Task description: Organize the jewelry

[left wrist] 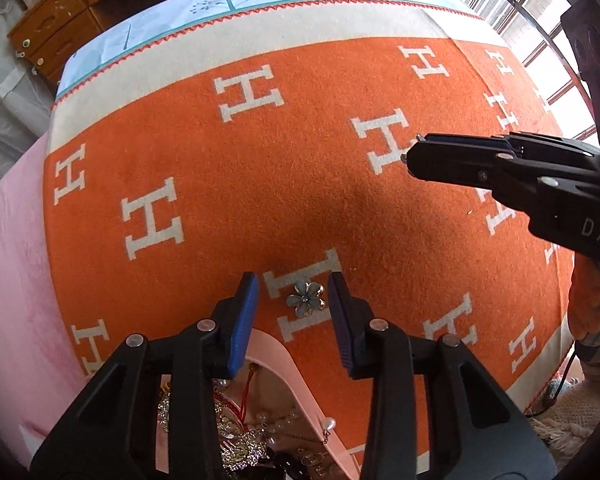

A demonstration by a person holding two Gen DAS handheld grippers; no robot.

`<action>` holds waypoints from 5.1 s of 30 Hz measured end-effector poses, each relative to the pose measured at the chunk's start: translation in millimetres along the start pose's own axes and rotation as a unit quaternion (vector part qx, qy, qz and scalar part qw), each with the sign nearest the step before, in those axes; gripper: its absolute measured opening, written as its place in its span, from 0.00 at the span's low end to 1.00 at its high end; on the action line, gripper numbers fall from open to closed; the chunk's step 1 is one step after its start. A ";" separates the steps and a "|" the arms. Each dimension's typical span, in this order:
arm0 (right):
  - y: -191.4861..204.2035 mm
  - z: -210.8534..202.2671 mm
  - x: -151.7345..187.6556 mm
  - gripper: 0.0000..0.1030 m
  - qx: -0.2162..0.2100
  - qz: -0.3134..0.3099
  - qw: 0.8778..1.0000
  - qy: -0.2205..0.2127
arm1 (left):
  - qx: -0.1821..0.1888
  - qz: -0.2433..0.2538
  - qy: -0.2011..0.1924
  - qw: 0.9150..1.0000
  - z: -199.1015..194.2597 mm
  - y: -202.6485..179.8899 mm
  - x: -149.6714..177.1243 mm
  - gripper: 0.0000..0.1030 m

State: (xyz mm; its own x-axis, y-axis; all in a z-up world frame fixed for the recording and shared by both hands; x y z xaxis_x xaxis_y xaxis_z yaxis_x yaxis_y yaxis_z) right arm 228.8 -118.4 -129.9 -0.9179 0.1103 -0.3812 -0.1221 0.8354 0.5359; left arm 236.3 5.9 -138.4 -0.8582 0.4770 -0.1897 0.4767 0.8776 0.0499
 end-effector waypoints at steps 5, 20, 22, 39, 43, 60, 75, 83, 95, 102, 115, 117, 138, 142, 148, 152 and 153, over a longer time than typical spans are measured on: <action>-3.0 7.2 3.1 0.17 0.005 0.006 1.000 0.002 | 0.011 -0.006 0.009 1.000 2.2 2.1 -3.3 0.31; 0.1 11.0 4.5 0.17 0.012 0.009 1.000 0.001 | 0.000 0.071 0.061 0.996 19.2 -11.9 -17.3 0.29; -0.3 12.1 4.8 0.17 0.014 0.009 1.000 0.003 | -0.003 0.071 0.055 0.996 18.5 -13.3 -17.9 0.22; 43.4 -23.2 12.0 0.17 -0.005 -0.030 0.999 -0.024 | -0.007 -0.017 -0.077 0.997 -92.9 18.6 19.7 0.15; 81.2 -32.3 27.2 0.17 -0.022 -0.068 0.997 -0.022 | 0.001 -0.047 -0.115 0.992 -136.8 31.1 61.4 0.15; 190.8 31.4 130.7 0.17 -0.017 -0.192 0.979 0.073 | -0.046 -0.177 -0.132 0.974 -95.6 40.3 198.6 0.15; 186.4 5.0 145.2 0.29 0.018 -0.179 0.984 0.011 | -0.054 -0.244 -0.174 0.953 -98.1 42.8 219.5 0.57; 173.1 -17.1 163.2 0.35 0.040 -0.155 0.987 -0.007 | -0.074 -0.236 -0.190 0.950 -109.6 30.2 225.8 0.62; 148.3 -60.1 185.4 0.58 0.060 -0.108 0.991 -0.055 | -0.099 -0.233 -0.211 0.944 -123.7 2.2 228.5 0.67; 143.8 -105.6 197.7 0.69 0.090 -0.115 0.984 -0.099 | -0.104 -0.223 -0.222 0.943 -135.5 -27.8 219.8 0.68; 125.0 -193.9 210.1 0.83 0.140 -0.078 0.972 -0.174 | -0.116 -0.191 -0.258 0.940 -170.5 -92.4 187.8 0.72; 120.6 -204.1 213.3 0.83 0.145 -0.072 0.970 -0.184 | -0.123 -0.191 -0.263 0.938 -174.0 -98.3 184.9 0.72; 123.6 -227.0 227.2 0.83 0.175 -0.069 0.955 -0.230 | -0.140 -0.205 -0.274 0.929 -186.8 -109.0 186.5 0.72; 124.2 -229.9 229.3 0.83 0.177 -0.069 0.953 -0.235 | -0.140 -0.204 -0.275 0.929 -187.7 -110.1 186.7 0.72; 123.7 -230.5 229.1 0.83 0.176 -0.069 0.953 -0.234 | -0.140 -0.205 -0.275 0.929 -187.7 -110.4 186.4 0.72; 123.6 -230.4 229.1 0.83 0.176 -0.069 0.954 -0.235 | -0.141 -0.205 -0.274 0.929 -187.7 -111.4 186.2 0.72; 123.6 -230.4 229.1 0.83 0.176 -0.069 0.954 -0.235 | -0.140 -0.205 -0.274 0.929 -187.7 -111.0 186.0 0.72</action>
State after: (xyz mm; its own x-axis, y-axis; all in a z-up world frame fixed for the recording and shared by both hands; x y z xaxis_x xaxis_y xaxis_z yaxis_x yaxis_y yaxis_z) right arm -83.6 -113.9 22.5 -0.6222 0.1464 -0.7690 -0.0197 0.9791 0.2023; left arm -11.9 6.1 4.9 -0.6938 0.0724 -0.7165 -0.0026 0.9947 0.1030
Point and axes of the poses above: each gripper's, at about its wrist camera, not at the fingertips, and z roughly the way its jaws point, y to its left, x to its underside, the point moved 1 cm from there along z, roughly the way its jaws point, and after that the axes turned 7 degrees about -x, right-handed, at the moved point
